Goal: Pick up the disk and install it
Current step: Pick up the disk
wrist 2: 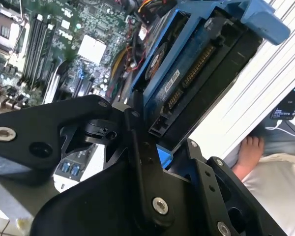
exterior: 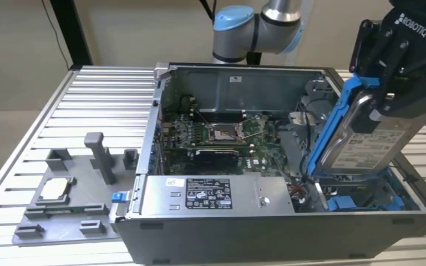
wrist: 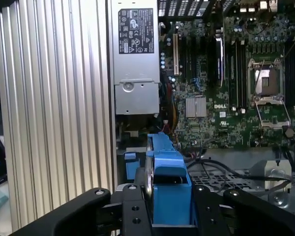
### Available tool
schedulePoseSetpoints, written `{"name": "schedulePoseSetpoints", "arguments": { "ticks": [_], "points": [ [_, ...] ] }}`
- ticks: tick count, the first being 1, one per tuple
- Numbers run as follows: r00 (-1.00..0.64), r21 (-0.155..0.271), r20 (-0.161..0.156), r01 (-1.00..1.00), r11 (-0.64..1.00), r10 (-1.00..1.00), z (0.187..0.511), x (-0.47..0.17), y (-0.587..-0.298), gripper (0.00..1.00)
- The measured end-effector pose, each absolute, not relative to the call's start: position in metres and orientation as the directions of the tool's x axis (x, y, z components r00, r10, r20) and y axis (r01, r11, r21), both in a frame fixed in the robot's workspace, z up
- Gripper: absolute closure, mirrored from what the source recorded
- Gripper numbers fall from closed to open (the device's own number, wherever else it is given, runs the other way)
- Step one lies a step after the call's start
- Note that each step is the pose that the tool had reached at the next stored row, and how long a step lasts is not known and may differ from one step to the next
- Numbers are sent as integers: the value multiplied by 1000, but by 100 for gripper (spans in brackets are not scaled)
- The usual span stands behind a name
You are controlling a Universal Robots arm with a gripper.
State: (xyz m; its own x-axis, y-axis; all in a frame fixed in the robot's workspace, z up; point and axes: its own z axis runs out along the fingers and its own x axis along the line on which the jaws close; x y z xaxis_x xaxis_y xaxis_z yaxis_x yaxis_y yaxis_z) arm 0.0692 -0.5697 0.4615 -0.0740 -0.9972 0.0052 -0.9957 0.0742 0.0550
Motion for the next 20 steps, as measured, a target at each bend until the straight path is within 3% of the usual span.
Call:
{"name": "schedulePoseSetpoints", "arguments": {
  "ticks": [20],
  "points": [
    [-74,55,5,-996,74,-997,446,92,-579,100]
  ]
}}
